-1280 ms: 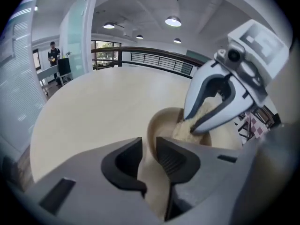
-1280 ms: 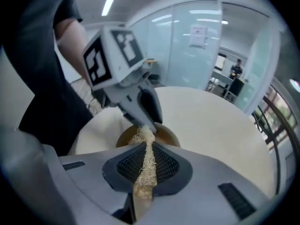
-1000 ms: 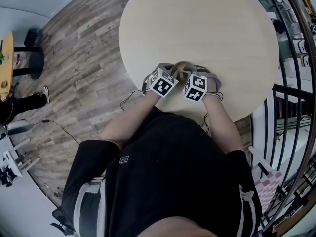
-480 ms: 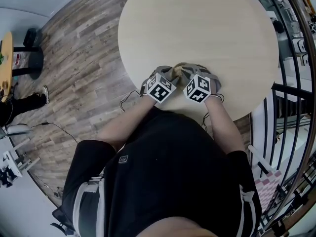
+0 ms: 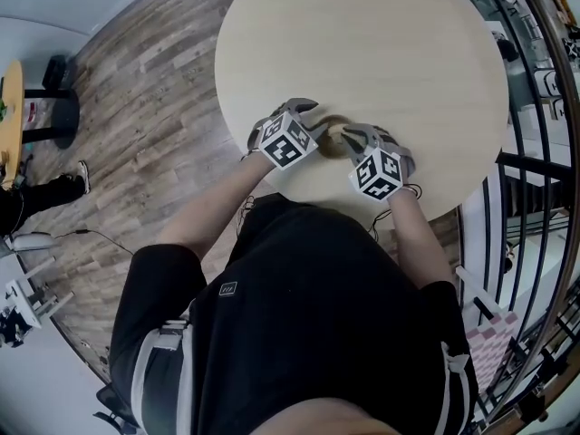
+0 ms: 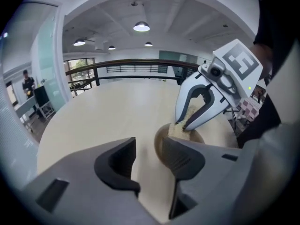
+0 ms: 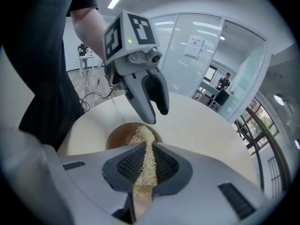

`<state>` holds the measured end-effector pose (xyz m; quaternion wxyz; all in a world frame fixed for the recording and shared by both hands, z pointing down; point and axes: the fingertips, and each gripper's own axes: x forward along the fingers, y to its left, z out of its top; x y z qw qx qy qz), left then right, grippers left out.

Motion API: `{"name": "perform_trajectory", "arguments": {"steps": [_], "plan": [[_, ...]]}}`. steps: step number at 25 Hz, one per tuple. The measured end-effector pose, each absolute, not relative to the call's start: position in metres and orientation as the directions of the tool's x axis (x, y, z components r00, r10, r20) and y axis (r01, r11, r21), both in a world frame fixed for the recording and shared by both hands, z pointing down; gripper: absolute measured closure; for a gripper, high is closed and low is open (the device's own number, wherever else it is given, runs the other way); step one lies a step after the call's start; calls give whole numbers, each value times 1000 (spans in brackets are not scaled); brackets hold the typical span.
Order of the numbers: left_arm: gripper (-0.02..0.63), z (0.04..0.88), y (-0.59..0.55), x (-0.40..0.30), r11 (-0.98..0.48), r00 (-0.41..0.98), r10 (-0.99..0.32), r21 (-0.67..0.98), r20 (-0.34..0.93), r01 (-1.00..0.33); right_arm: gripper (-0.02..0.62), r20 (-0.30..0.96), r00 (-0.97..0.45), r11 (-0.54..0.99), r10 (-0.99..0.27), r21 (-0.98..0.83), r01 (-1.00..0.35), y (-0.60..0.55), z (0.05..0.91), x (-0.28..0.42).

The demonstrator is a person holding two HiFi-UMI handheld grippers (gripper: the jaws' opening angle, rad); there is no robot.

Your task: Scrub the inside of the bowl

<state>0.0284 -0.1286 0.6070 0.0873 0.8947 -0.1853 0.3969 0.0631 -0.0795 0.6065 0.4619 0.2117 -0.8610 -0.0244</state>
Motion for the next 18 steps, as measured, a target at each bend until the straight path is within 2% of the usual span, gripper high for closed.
{"name": "perform_trajectory", "arguments": {"steps": [9,18], "plan": [[497,629,-122,68,-1000,574,-12,4,819,-26,551,816,-427,903,-390,247,-352,-60,612,45],[552,642,-126,77,-998,508,29,-5,861,66,551,860,-387,926,-333,221,-307,-53,636,31]]}}
